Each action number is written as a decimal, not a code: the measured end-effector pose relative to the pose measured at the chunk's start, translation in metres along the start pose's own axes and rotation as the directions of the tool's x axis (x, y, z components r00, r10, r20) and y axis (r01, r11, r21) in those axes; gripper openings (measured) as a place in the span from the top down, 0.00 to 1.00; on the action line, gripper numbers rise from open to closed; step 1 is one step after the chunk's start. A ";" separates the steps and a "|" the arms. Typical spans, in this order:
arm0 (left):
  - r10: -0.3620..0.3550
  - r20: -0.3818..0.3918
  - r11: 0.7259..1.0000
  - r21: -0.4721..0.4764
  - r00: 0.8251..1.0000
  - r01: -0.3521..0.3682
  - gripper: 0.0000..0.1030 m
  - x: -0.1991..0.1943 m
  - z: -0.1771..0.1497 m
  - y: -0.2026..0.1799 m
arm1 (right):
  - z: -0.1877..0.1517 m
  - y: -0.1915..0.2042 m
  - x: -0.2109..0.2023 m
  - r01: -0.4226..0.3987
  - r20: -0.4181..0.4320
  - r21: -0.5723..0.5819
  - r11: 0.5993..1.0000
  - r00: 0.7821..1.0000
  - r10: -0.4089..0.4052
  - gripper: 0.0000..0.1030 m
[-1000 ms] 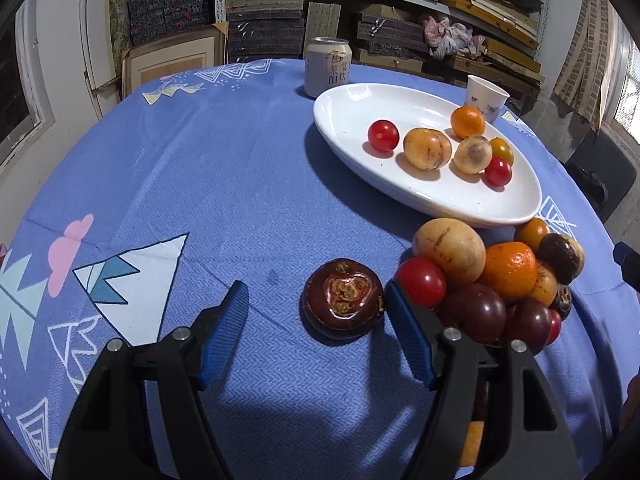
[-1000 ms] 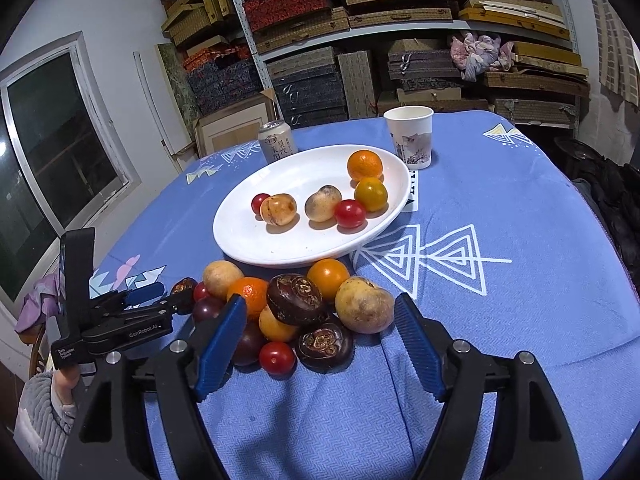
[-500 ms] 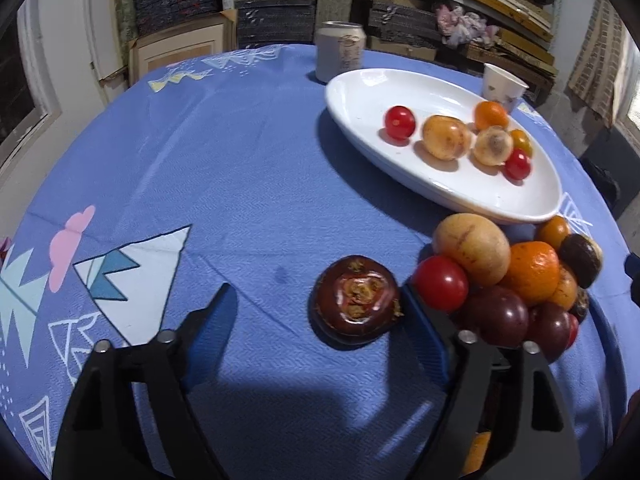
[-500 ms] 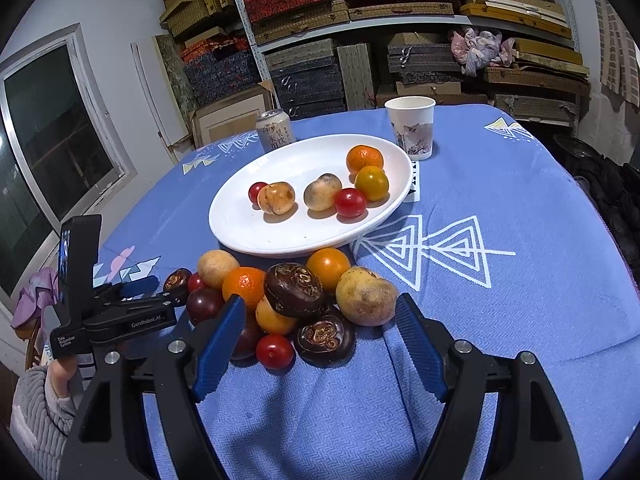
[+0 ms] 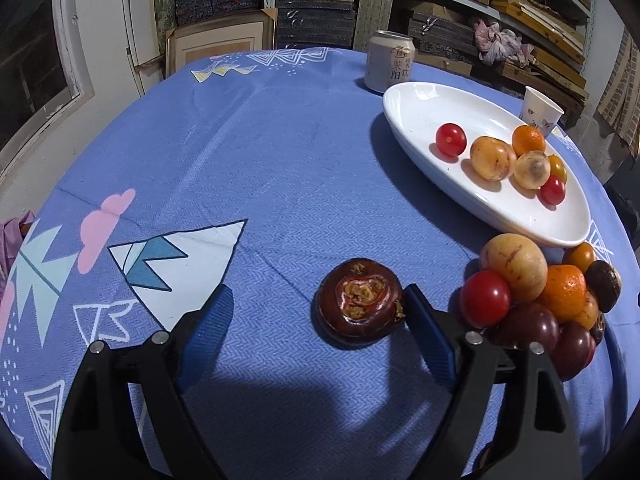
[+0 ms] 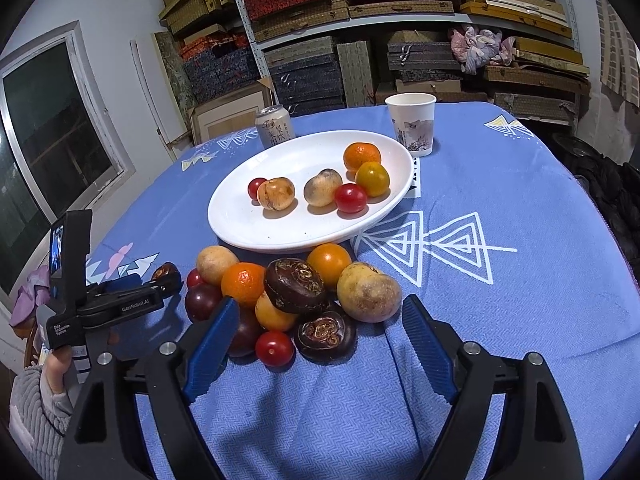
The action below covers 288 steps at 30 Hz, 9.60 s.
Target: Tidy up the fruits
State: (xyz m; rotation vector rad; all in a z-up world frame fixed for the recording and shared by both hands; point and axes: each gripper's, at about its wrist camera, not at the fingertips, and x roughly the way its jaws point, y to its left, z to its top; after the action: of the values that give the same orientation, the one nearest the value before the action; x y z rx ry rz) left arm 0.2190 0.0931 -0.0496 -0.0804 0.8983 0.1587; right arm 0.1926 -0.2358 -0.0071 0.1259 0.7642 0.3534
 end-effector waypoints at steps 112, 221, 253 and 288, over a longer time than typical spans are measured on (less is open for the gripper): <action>-0.153 0.174 0.987 0.082 0.973 0.141 0.59 -0.072 0.010 -0.010 | 0.013 0.030 -0.029 -0.048 0.078 -0.147 0.988 0.995 0.060 0.74; -0.148 0.013 0.975 0.168 0.989 0.144 0.27 -0.070 -0.072 -0.030 | -0.030 -0.039 -0.024 0.002 0.094 0.234 0.972 0.995 -0.025 0.04; -0.172 -0.014 0.941 0.292 0.985 0.169 0.72 -0.066 -0.080 -0.062 | -0.034 -0.017 -0.016 0.026 0.067 0.128 0.991 0.997 -0.034 0.04; -0.093 0.102 0.994 0.058 0.990 0.088 0.72 -0.073 -0.058 -0.007 | -0.043 0.100 0.048 -0.026 -0.178 -0.253 0.967 0.984 -0.020 0.39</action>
State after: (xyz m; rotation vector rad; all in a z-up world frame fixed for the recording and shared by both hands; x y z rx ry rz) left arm 0.1310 0.0708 -0.0287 -0.0628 0.7923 0.0540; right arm 0.1680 -0.1256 -0.0457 -0.1490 0.8899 0.4672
